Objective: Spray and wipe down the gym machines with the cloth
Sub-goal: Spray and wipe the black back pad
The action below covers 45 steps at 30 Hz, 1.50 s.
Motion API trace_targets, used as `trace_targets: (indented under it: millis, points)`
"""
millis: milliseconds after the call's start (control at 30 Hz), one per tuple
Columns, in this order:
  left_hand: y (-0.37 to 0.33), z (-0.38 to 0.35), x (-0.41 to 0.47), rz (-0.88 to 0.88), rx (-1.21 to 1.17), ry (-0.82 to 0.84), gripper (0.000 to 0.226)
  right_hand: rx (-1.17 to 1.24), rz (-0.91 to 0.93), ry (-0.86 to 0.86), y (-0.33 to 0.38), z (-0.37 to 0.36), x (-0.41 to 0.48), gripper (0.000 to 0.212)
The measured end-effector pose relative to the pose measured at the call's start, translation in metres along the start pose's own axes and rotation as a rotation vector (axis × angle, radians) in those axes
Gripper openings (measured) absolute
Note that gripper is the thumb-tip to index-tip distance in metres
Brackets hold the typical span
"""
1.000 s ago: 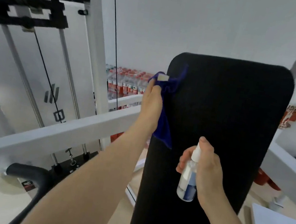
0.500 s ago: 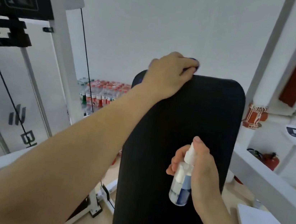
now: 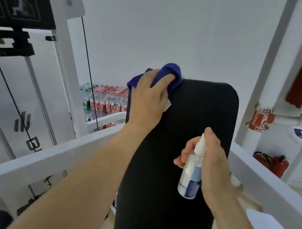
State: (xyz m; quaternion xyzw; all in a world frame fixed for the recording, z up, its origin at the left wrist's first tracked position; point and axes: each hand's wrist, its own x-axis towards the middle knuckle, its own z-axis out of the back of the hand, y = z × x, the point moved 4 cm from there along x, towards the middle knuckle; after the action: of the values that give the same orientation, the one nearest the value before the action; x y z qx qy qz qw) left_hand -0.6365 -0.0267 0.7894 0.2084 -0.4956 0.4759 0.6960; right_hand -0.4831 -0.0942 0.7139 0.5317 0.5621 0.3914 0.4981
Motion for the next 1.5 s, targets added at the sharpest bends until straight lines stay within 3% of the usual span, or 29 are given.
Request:
trace_targets:
  millis: [133,233,467,567,667,1000,1167,1367,1500]
  points:
    - [0.024,0.006,-0.044,0.320,-0.151,-0.121,0.036,-0.073,0.036,0.012,-0.009,0.011,-0.013,0.062]
    - [0.023,0.009,-0.099,0.409,-0.095,-0.062,0.039,-0.060,0.044,0.021,-0.013,0.013,-0.021,0.062]
    - [0.021,0.025,-0.215,0.683,0.037,0.495,0.054,-0.110,-0.032,0.043,-0.033,-0.023,-0.032,0.065]
    - [0.031,0.049,-0.221,0.740,-0.071,0.714,0.056,-0.221,0.017,0.119,-0.042,-0.044,-0.045,0.065]
    - [0.039,0.090,-0.217,0.784,-0.172,0.823,0.047,-0.289,0.051,0.205,-0.058,-0.070,-0.070,0.065]
    - [0.075,0.271,-0.255,1.004,-0.433,0.588,0.018,-0.269,-0.021,0.459,-0.155,-0.157,-0.186,0.062]
    - [0.107,0.354,-0.313,1.086,-0.473,0.422,0.021,-0.313,-0.098,0.524,-0.206,-0.212,-0.255,0.056]
    - [0.132,0.399,-0.365,1.245,-0.452,0.258,0.024,-0.498,-0.097,0.519,-0.243,-0.252,-0.296,0.057]
    - [0.141,0.407,-0.383,1.273,-0.466,0.191,0.029,-0.633,0.007,0.496,-0.264,-0.257,-0.301,0.053]
